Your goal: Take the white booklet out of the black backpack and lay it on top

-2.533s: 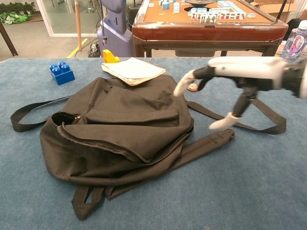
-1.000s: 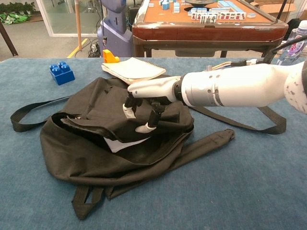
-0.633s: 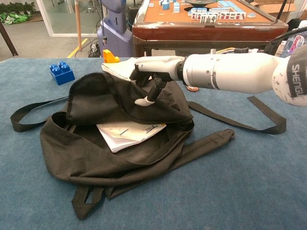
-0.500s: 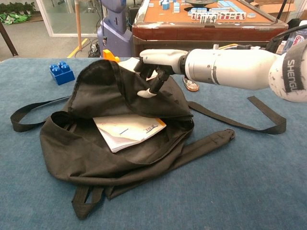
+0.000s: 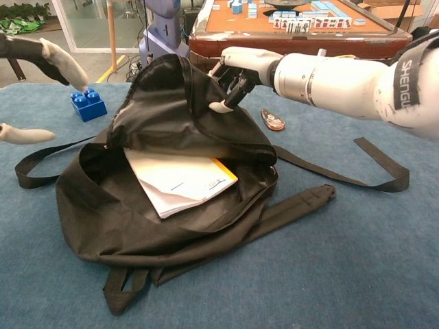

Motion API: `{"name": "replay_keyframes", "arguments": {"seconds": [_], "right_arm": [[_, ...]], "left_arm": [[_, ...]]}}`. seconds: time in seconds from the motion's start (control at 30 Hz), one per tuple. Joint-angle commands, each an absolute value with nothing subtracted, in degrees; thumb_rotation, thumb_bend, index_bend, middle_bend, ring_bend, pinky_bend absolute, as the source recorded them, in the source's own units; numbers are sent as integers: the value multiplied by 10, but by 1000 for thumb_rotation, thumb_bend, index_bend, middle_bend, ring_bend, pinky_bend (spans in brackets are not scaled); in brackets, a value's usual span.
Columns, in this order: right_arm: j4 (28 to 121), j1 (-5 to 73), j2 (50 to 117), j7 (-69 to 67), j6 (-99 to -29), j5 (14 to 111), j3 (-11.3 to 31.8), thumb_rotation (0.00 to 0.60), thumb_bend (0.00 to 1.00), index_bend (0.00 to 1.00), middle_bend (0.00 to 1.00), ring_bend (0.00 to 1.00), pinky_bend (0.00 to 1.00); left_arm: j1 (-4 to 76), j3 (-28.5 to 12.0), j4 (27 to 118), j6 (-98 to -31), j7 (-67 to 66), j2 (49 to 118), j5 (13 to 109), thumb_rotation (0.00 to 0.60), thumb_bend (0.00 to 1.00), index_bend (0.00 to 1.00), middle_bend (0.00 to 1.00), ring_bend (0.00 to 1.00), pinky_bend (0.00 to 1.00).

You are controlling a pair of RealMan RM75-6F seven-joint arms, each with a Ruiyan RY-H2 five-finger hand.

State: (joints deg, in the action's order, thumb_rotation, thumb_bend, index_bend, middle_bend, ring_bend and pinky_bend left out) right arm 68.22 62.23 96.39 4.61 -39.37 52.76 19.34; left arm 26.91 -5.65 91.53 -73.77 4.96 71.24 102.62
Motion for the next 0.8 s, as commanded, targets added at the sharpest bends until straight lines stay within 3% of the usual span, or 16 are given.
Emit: {"name": "replay_keyframes", "arguments": {"seconds": [0.03,0.8], "right_arm": [[688,623,956,46,-386,519,197,600,426,670,469,283,176],[688,615,954,24,-378,537,182,600,441,670,462,283,176]], "left_arm": [[299,-47,894,-709,70,740,1039,600,221,408,351,315,265],[403,-23,668,-624,72,922,1016,600,221,372,359,326,288]]}}
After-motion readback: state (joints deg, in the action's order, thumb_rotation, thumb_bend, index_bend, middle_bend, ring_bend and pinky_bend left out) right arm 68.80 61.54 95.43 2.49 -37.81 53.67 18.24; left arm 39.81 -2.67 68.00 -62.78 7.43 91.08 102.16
